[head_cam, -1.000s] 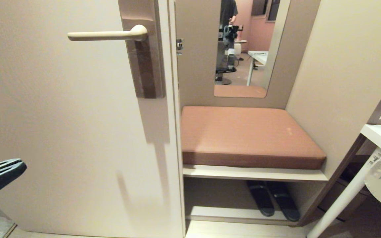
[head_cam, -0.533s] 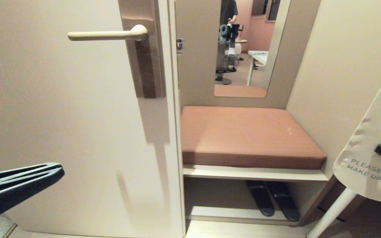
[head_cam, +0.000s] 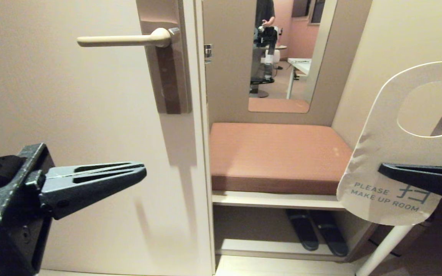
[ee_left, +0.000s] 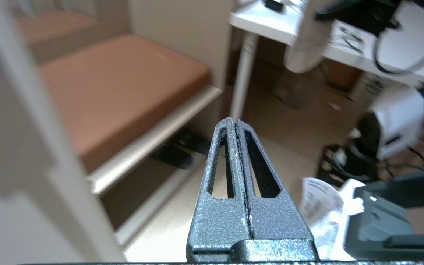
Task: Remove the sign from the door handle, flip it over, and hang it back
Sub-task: Hand it to the other hand
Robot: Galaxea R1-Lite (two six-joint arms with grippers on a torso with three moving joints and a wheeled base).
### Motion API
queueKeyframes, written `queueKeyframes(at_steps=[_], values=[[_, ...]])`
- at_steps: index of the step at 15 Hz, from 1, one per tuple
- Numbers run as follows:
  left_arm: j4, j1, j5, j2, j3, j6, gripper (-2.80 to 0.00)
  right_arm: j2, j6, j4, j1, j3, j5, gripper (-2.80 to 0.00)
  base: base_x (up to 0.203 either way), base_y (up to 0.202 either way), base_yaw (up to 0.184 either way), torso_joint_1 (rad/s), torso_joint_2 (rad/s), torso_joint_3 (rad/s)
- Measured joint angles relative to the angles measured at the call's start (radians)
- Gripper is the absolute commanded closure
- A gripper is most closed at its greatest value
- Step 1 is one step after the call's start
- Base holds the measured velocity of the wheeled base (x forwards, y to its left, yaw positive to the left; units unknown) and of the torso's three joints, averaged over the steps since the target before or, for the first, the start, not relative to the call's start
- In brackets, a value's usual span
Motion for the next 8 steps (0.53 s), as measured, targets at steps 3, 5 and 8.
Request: queueKeyframes(at_steps=[3, 5, 8], values=[[-0.034, -0.057, 0.000, 0.050, -0.004, -0.001, 0.00, 0.071, -0.001, -0.002, 0.054, -0.063, 0.000, 0.00, 0.000, 0.000, 0.000, 0.000, 0.00, 0.000], [-0.062, -0.076, 0.001, 0.078, -0.004, 0.002, -2.80, 0.118, -0.001, -0.043, 0.068, -0.089, 0.000, 0.00, 0.000, 0.000, 0.000, 0.000, 0.00, 0.000], [-0.065, -0.098, 0.002, 0.105, -0.004, 0.009, -2.80, 0.169, 0.000, -0.117, 0.079, -0.093, -0.001, 0.00, 0.000, 0.000, 0.000, 0.000, 0.00, 0.000]])
